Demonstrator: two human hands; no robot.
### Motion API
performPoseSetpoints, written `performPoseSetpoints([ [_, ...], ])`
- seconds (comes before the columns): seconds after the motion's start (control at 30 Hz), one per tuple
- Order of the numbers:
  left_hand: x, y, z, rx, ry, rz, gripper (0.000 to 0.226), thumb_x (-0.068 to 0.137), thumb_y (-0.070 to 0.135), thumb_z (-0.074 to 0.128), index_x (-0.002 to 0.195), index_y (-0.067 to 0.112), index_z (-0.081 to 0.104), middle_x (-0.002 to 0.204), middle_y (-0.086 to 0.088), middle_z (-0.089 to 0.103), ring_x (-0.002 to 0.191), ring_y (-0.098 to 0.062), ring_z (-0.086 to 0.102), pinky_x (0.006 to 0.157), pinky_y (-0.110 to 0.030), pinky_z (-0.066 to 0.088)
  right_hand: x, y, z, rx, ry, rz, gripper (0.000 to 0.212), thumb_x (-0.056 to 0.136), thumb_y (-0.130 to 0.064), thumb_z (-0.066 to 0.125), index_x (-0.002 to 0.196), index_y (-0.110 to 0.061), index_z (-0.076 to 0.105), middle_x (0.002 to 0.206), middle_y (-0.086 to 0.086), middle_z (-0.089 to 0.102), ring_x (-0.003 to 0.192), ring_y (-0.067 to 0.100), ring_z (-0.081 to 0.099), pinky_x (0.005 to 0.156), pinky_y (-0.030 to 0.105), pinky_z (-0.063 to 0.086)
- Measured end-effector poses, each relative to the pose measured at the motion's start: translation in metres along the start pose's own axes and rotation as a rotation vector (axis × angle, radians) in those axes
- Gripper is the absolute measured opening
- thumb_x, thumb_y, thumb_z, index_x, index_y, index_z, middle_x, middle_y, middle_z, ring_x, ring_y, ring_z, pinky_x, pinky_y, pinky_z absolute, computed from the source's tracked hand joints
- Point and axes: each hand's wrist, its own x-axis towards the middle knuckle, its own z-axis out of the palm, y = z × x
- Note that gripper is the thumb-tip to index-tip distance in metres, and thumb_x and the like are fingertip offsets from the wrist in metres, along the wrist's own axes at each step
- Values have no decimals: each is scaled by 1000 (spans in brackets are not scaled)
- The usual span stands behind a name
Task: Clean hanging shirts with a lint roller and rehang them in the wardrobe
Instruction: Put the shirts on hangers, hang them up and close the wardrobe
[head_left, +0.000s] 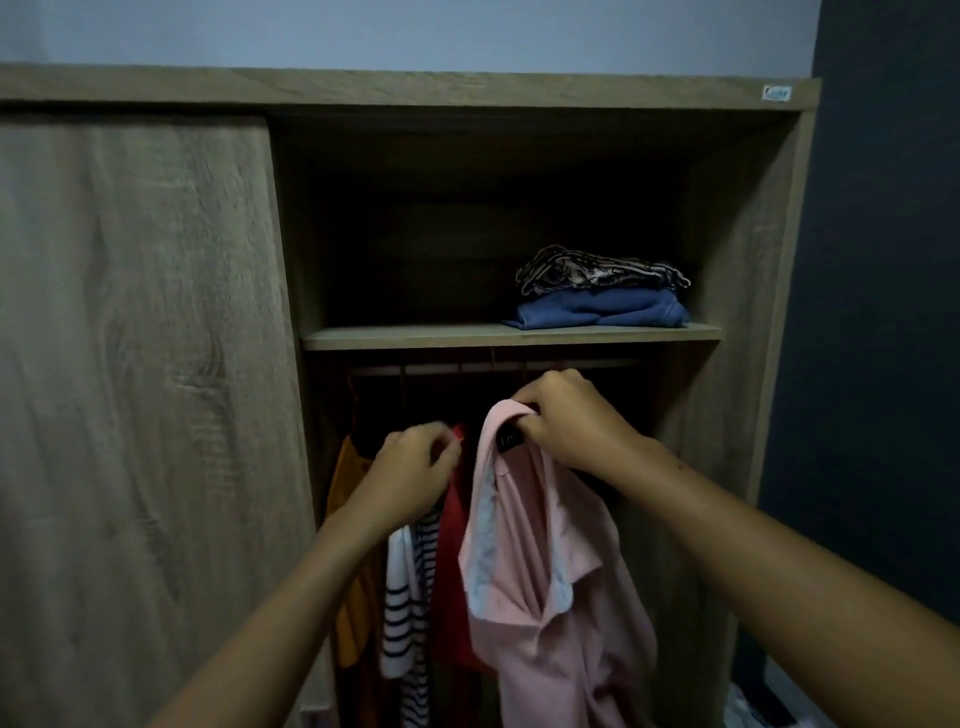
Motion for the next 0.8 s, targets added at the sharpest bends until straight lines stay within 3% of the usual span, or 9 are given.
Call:
performPoseSetpoints([
  [0.1,-6,26,7,-252,53,159,18,95,43,57,94,26,63,81,9,67,73,-2,63,68,-27,53,0,6,-1,-21,30,7,25,75,-20,54,89,-24,76,76,-2,72,72,18,67,63,40,58],
  [0.17,-4,32,17,-215,4,201,26,88,52,64,97,28,59,80,9,65,71,-2,62,63,-24,53,0,11,-3,-20,49,13,24,75,-23,55,88,-25,75,77,-2,72,73,17,67,63,40,58],
  [0.23,0,29,31,-98,-33,214,25,88,48,64,96,26,55,78,6,63,70,-6,61,66,-36,55,0,16,-8,-9,71,29,23,76,-27,54,87,-26,75,77,-3,71,75,18,67,64,40,59],
  [0.33,5,22,47,-41,-3,163,15,89,39,55,88,24,51,73,3,60,70,-16,59,67,-47,53,-2,29,-15,-12,94,71,29,75,-27,54,93,-29,76,85,-4,74,84,21,68,70,40,59],
  [0.43,8,18,53,-42,133,97,13,85,36,47,81,24,46,67,2,57,66,-23,59,64,-44,52,-10,45,-17,-20,91,123,27,76,-24,58,94,-30,77,85,-5,74,84,19,68,72,37,58],
  [0.63,16,19,71,88,296,71,24,100,32,38,85,17,50,72,-5,62,68,-29,61,67,-38,40,-17,79,3,95,92,201,14,84,-34,70,87,-24,79,75,-7,74,76,9,68,67,28,54],
  [0.8,29,27,73,-48,382,58,27,102,32,39,86,14,53,67,-4,60,60,-24,58,54,-39,45,-22,99,24,243,-90,233,26,78,-46,78,84,-21,80,72,-3,74,70,11,69,62,28,51],
])
